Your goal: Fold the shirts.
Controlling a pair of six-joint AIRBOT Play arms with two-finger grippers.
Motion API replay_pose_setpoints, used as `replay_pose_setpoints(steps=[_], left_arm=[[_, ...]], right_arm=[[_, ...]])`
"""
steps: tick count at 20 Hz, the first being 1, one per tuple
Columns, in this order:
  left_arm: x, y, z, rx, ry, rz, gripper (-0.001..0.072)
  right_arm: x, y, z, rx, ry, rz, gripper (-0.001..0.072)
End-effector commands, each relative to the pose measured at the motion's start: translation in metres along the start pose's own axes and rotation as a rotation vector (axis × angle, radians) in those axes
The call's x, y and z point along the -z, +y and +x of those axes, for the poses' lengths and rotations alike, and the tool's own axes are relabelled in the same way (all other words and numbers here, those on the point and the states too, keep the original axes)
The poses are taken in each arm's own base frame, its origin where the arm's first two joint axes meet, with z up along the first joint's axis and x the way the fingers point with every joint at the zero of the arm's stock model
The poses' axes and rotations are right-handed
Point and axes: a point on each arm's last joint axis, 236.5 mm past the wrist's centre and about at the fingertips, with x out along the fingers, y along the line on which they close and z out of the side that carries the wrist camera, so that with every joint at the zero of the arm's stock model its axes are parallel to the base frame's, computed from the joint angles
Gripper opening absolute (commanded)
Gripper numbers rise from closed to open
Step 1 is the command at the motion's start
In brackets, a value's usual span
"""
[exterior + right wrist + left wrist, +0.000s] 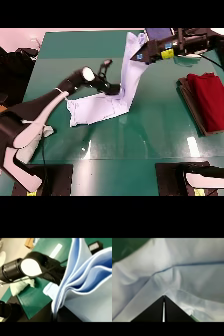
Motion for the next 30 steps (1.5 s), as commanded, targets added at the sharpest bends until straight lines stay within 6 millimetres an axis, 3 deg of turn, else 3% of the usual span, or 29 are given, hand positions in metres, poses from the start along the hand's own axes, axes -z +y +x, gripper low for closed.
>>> replay_pose_setpoints(steps=[1,3,5,6,7,8,10,12,13,16,20,21,22,23,26,30], left_arm=[[-0.050,0.039,-0.091,-0.104,-0.133,0.027,0.0025],[-0.076,0.069,-0.173,-0.197,-0.255,0.029,0.0025],[-0.091,0.092,-0.255,-0.296,-0.383,0.025,0.0025],[-0.094,0.099,-0.289,-0.341,-0.439,0.024,0.0025],[-0.094,0.104,-0.321,-0.376,-0.491,0.018,0.0025],[-0.093,0.106,-0.343,-0.398,-0.524,0.010,0.0025],[-0.086,0.110,-0.370,-0.425,-0.554,-0.005,0.0025],[-0.079,0.111,-0.369,-0.426,-0.524,-0.012,0.0025],[-0.076,0.110,-0.364,-0.420,-0.502,-0.011,0.0026],[-0.074,0.099,-0.345,-0.394,-0.468,0.014,0.0025],[-0.077,0.067,-0.321,-0.346,-0.446,0.102,0.0025],[-0.077,0.060,-0.315,-0.334,-0.442,0.116,0.0025],[-0.078,0.055,-0.309,-0.323,-0.436,0.127,0.0026],[-0.078,0.050,-0.304,-0.314,-0.434,0.137,0.0025],[-0.079,0.045,-0.289,-0.297,-0.416,0.148,0.0025],[-0.076,0.051,-0.273,-0.284,-0.374,0.127,0.0026]], right_arm=[[0.006,0.036,0.037,-0.096,0.027,-0.009,0.0016],[0.018,0.063,0.080,-0.181,0.062,-0.016,0.0017],[0.033,0.096,0.138,-0.277,0.069,-0.043,0.0019],[0.042,0.112,0.171,-0.319,0.055,-0.056,0.0135],[0.051,0.125,0.198,-0.349,0.048,-0.058,0.0341],[0.063,0.135,0.221,-0.365,0.073,-0.064,0.0410],[0.072,0.135,0.238,-0.355,0.112,-0.122,0.0405],[0.072,0.113,0.231,-0.301,0.153,-0.179,0.0368],[0.072,0.091,0.224,-0.246,0.182,-0.183,0.0368],[0.081,0.003,0.188,-0.047,0.256,-0.114,0.0368],[0.118,-0.131,0.112,0.242,0.291,0.134,0.0370],[0.130,-0.157,0.097,0.279,0.290,0.201,0.0431],[0.141,-0.179,0.085,0.298,0.275,0.280,0.0608],[0.150,-0.193,0.079,0.298,0.263,0.352,0.0656],[0.163,-0.214,0.086,0.261,0.216,0.487,0.0655],[0.169,-0.201,0.133,0.154,0.256,0.496,0.0655]])
